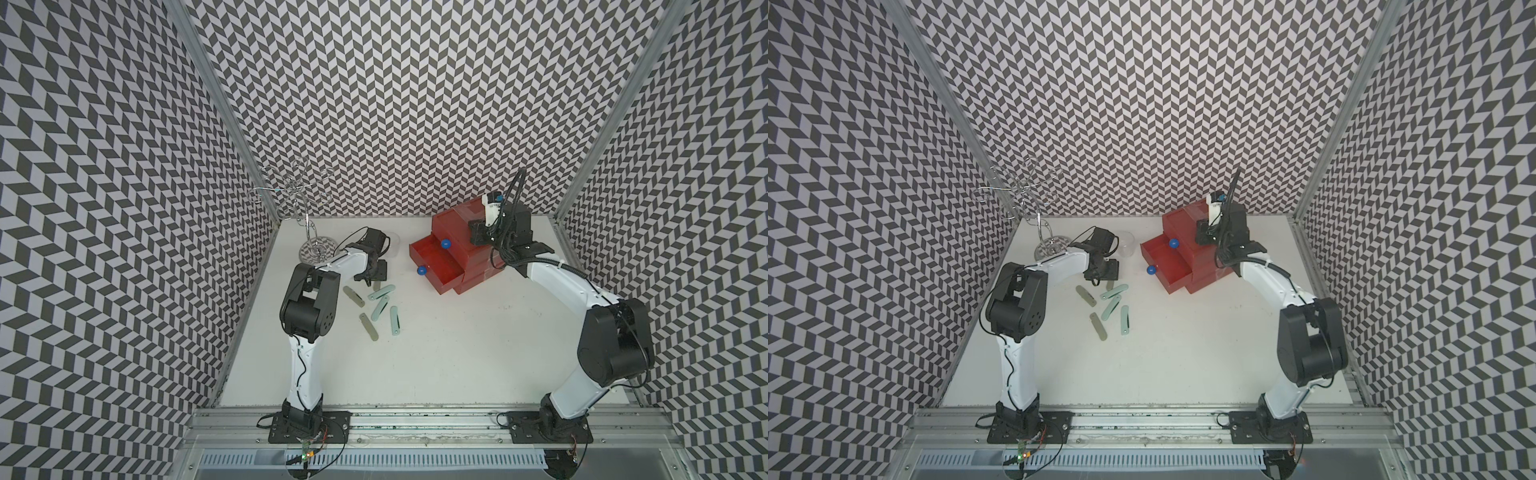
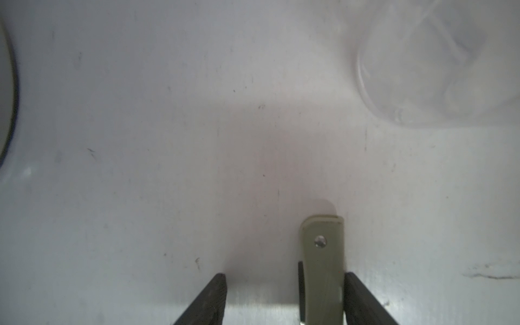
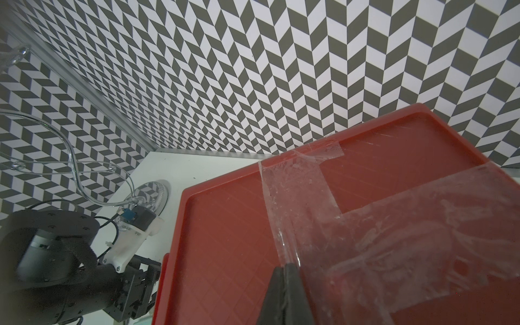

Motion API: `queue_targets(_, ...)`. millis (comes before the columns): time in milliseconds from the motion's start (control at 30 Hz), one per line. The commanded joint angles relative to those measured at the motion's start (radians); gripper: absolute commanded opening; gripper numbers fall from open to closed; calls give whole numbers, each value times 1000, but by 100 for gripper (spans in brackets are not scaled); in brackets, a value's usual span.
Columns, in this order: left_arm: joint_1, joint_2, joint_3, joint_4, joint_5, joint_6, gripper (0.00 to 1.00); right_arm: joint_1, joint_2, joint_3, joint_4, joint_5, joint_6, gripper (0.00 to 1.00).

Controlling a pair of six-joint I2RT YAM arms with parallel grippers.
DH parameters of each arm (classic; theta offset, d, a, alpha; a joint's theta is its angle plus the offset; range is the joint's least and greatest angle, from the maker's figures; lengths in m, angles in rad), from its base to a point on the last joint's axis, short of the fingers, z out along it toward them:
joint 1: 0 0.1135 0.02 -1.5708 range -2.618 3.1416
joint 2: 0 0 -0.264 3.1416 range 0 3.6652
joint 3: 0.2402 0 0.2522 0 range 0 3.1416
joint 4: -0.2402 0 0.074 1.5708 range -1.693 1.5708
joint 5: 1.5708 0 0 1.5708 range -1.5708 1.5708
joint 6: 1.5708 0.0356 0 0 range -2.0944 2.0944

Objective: Place the fruit knives into the drawer by color
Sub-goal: Pick up the fruit knife from the center of the board.

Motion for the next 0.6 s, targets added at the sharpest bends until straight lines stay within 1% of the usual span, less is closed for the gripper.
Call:
queue_targets(0, 1, 5, -41, -51, 41, -33, 64, 14, 180, -117, -308, -39, 28, 0)
queue_targets(233, -33, -2, -61, -62, 45, -58, 63, 14, 177, -119, -309, -40, 26, 0)
queue_targets(300, -45, 1, -65, -70, 47, -63, 61, 13, 175, -119, -309, -41, 27, 0)
queue_targets(400, -60, 3, -72, -81, 52, -66, 60, 14, 171, -119, -309, -40, 26, 0)
queue_targets(567, -68, 4, -73, -103, 61, -66, 54, 14, 169, -120, -308, -42, 27, 0)
